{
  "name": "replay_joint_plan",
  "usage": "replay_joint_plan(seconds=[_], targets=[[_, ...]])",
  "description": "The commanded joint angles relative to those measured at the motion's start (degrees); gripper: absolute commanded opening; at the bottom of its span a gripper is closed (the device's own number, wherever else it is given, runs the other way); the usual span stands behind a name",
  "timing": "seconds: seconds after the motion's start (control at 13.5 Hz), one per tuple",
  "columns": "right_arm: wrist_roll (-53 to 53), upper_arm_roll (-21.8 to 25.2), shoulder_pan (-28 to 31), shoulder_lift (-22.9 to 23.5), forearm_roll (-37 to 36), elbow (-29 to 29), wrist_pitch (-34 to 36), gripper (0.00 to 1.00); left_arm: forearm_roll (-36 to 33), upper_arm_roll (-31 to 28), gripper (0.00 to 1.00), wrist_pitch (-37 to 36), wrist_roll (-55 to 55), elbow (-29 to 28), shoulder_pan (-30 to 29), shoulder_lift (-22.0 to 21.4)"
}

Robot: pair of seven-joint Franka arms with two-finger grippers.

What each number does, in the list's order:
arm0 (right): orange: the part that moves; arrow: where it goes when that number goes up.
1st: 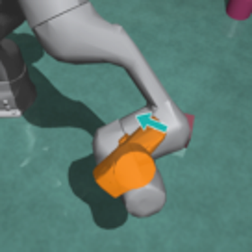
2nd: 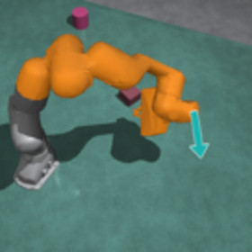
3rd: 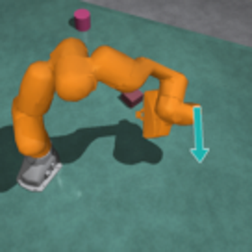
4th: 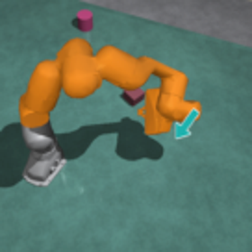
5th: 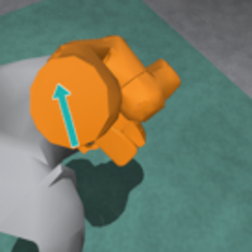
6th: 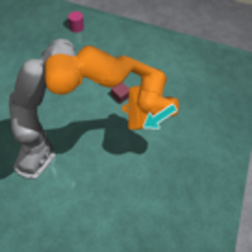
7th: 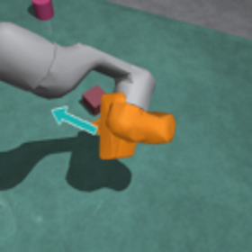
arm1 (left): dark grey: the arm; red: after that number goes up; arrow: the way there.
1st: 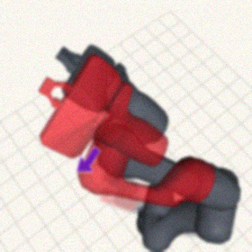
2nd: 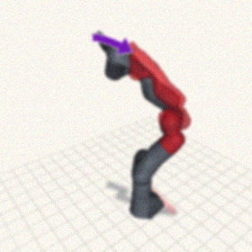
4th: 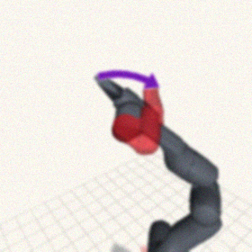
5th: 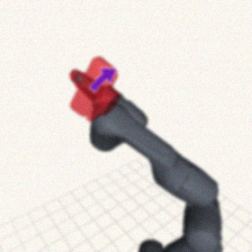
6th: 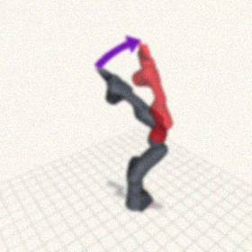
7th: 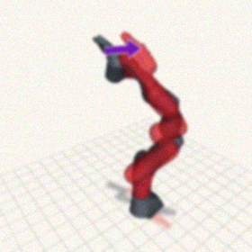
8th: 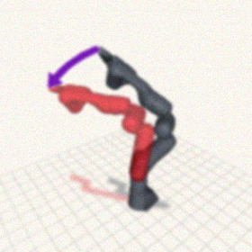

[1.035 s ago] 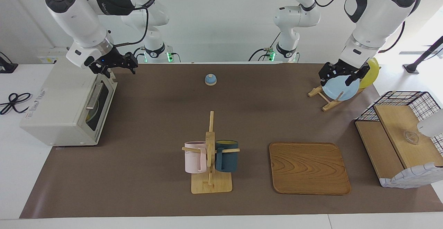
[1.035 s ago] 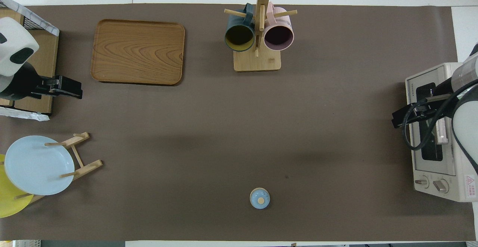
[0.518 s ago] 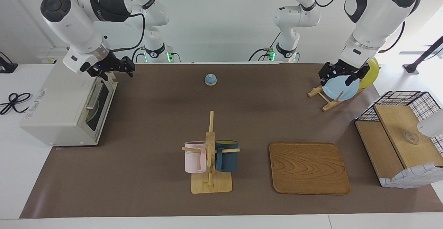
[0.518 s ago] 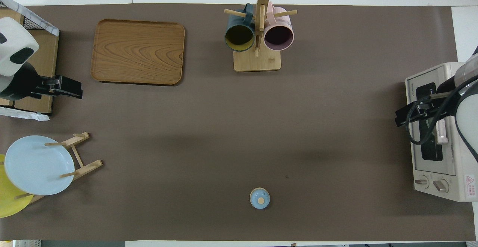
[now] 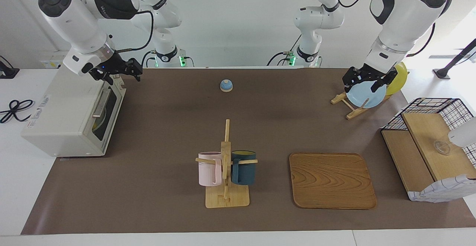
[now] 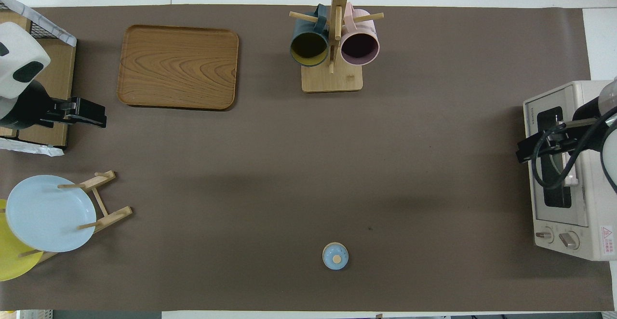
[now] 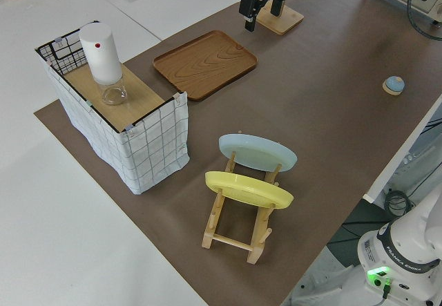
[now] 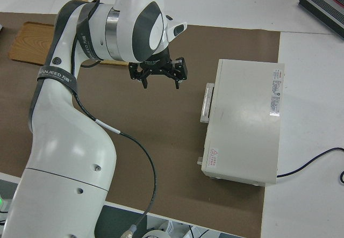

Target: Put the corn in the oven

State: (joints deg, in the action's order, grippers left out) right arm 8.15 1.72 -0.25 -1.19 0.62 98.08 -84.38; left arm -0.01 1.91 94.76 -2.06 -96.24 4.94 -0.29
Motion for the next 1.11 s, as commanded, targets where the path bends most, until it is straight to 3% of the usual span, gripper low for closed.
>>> replay_joint_plan(seconds=[0.0, 1.04], targets=[[-0.8, -0.1, 1.3, -0.5, 0.6, 0.2, 0.2, 1.0, 0.7, 0.0, 1.0, 0.3, 0.3, -1.0, -0.5, -1.2], [-0.8, -0.2, 2.7, -0.7, 1.0, 0.0, 0.3, 1.0, 0.7, 0.0, 1.0, 0.3, 0.3, -1.0, -0.5, -1.2]])
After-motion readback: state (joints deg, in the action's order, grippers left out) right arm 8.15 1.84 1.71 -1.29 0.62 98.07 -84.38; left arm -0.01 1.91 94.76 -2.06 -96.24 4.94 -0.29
